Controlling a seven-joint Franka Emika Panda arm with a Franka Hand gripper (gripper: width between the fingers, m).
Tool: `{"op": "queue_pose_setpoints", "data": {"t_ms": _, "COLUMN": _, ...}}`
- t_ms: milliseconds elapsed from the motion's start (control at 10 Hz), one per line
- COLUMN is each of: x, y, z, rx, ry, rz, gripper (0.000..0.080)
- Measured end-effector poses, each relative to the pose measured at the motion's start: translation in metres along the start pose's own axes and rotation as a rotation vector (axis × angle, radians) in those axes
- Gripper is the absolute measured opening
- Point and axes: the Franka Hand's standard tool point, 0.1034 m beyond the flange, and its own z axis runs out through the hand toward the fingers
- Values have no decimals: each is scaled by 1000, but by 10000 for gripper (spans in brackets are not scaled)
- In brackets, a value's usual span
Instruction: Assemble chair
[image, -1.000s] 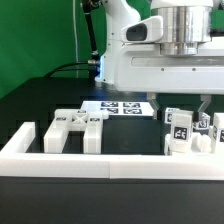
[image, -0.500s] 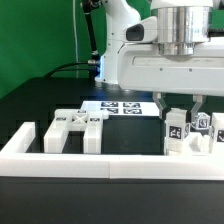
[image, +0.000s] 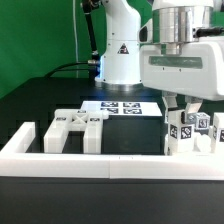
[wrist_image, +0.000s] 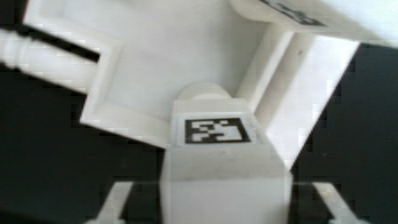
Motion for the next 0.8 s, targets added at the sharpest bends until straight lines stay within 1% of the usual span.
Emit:
{"op": "queue_pose_setpoints", "data": {"t_ms": 200, "x": -1, "y": -1, "z": 1, "rx": 7, "ry": -10, "rz": 176, "gripper": 291}}
{"op": "queue_pose_setpoints", "data": {"t_ms": 300, "x": 0, "y": -3, "z": 1, "rx": 27, "ry": -17, "rz": 297, "gripper": 291}}
{"op": "queue_pose_setpoints", "data": {"t_ms": 600, "x": -2, "y": -5, "z": 1, "rx": 41, "ry": -31, "rz": 551, "gripper": 291}}
{"op": "queue_pose_setpoints", "data": {"t_ms": 800, "x": -2, "y": -6, "z": 1, "rx": 42, "ry": -40, "rz": 683, "gripper": 291}}
